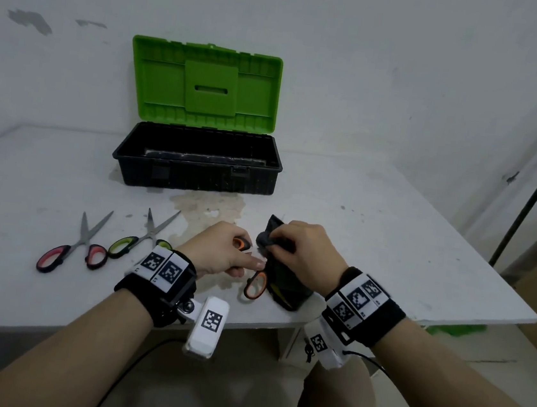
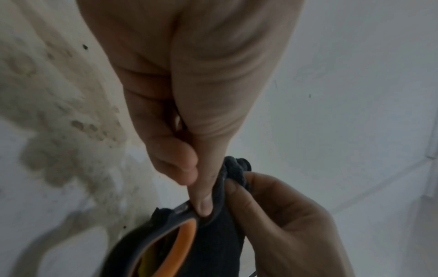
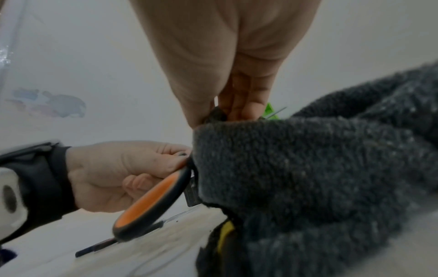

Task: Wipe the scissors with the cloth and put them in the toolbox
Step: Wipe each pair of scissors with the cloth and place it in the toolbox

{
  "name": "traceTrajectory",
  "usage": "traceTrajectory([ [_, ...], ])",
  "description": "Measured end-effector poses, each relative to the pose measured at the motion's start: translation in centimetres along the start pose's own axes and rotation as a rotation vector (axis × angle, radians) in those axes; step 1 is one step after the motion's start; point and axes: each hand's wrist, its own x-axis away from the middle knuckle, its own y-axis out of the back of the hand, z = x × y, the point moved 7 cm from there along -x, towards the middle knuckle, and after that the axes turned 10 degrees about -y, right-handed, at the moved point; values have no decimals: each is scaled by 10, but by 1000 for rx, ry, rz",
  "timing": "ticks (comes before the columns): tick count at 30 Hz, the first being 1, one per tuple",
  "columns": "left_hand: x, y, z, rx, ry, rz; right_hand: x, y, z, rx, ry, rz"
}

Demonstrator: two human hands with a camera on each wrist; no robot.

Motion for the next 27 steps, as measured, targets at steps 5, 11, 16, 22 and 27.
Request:
traceTrajectory([
  [5, 0, 0, 3, -41, 13, 26, -16, 20, -30, -36, -223, -172],
  [11, -3, 7, 3, -73, 18, 48, 10, 16, 1, -55, -15, -127],
  [16, 2, -1, -3, -99, -13, 103, 11, -1, 2, -4, -6, -53],
  [22, 4, -4, -5, -135, -45, 118, -14, 19, -42, -19, -281, -150],
  [27, 1, 10, 2, -111, -4, 33, 4, 48, -51, -130, -290, -338],
])
